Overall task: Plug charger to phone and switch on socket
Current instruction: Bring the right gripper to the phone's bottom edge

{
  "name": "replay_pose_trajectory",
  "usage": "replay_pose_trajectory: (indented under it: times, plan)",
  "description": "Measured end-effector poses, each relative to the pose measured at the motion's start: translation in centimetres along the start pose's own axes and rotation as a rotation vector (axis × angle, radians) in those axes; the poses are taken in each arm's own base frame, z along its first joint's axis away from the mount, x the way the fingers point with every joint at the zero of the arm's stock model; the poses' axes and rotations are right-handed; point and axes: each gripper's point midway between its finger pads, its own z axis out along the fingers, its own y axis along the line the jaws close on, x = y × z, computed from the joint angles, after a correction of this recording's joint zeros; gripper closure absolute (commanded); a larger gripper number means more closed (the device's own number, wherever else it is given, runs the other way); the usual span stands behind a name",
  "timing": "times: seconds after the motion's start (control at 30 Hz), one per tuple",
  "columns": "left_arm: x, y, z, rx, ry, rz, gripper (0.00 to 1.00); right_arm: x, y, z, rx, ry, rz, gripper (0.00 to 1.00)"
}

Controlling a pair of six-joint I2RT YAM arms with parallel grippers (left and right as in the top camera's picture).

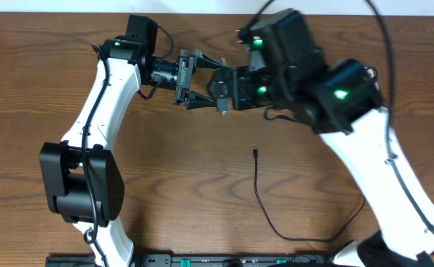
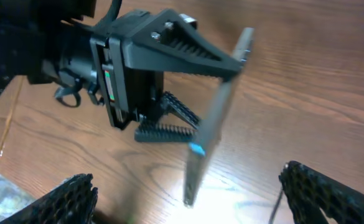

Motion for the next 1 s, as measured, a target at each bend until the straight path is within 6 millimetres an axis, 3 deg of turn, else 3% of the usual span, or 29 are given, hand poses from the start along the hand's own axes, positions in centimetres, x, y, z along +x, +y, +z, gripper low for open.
replay_pose_trajectory:
  times: [0.2,0.4,0.67,0.87,1.0]
  plan:
    - [0.0,0.0,0.0,0.0,0.0,0.0,0.32,1.1,0.4,4.6,0.068,0.061,-0.015,0.2]
    - [0.0,0.0,0.0,0.0,0.0,0.0,0.32,2.2,-0.4,6.9,0.235,0.049,0.019,0.27]
    - [0.0,0.0,0.0,0.0,0.0,-0.006,0.32,2.2,-0.3,6.3,0.375,-0.068,0.053,0.31]
    - [0.0,0.0,0.0,0.0,0.0,-0.024,0.32,1.8,-0.6,5.9,0.419,-0.118,0.075,0.5]
    - [0.0,0.0,0.0,0.0,0.0,-0.027,0.32,1.6,-0.8,5.8,0.433,-0.129,0.081,0.51]
